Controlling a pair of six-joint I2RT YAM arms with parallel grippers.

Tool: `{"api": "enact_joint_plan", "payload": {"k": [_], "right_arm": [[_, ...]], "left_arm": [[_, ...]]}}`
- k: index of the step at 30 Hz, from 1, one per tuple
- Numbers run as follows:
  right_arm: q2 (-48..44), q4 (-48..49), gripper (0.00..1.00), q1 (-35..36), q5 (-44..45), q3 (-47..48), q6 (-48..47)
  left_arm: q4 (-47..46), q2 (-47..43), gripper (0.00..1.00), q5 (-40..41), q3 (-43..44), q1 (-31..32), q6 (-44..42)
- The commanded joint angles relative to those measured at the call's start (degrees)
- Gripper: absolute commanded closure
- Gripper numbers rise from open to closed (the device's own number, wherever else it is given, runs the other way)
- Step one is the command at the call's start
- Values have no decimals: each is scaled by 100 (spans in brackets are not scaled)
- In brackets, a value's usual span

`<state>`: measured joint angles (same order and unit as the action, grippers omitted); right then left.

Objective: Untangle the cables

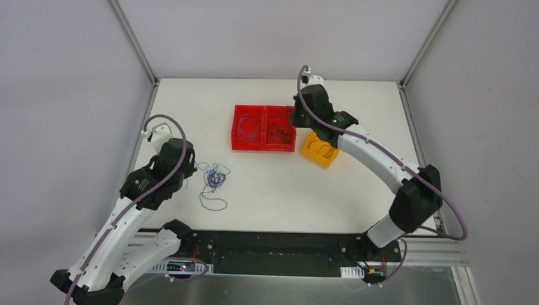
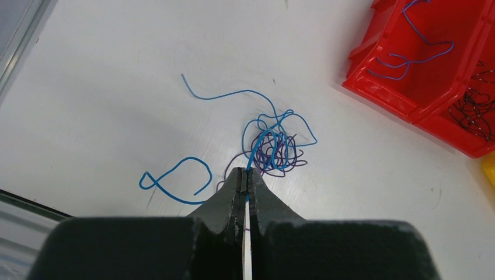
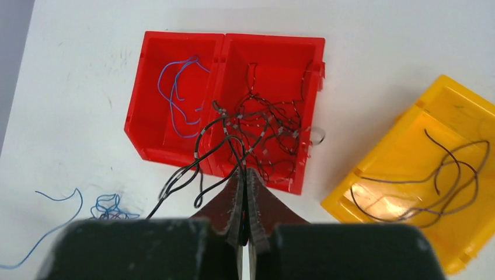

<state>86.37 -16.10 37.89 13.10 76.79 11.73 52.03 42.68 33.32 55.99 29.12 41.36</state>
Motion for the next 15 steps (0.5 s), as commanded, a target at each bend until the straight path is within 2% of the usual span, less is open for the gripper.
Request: {"api": "enact_joint_plan", "payload": {"k": [1, 6, 15], "right_arm": [[1008, -365, 100, 4, 66, 708, -99], [2314, -493, 100, -91, -3, 1459, 31], [4077, -1509, 100, -150, 103, 2703, 74]], "left_arm": [[98, -65, 100, 124, 75, -56, -71], [97, 3, 100, 37, 70, -52, -108], [78, 224, 100, -107, 114, -56, -237]]}}
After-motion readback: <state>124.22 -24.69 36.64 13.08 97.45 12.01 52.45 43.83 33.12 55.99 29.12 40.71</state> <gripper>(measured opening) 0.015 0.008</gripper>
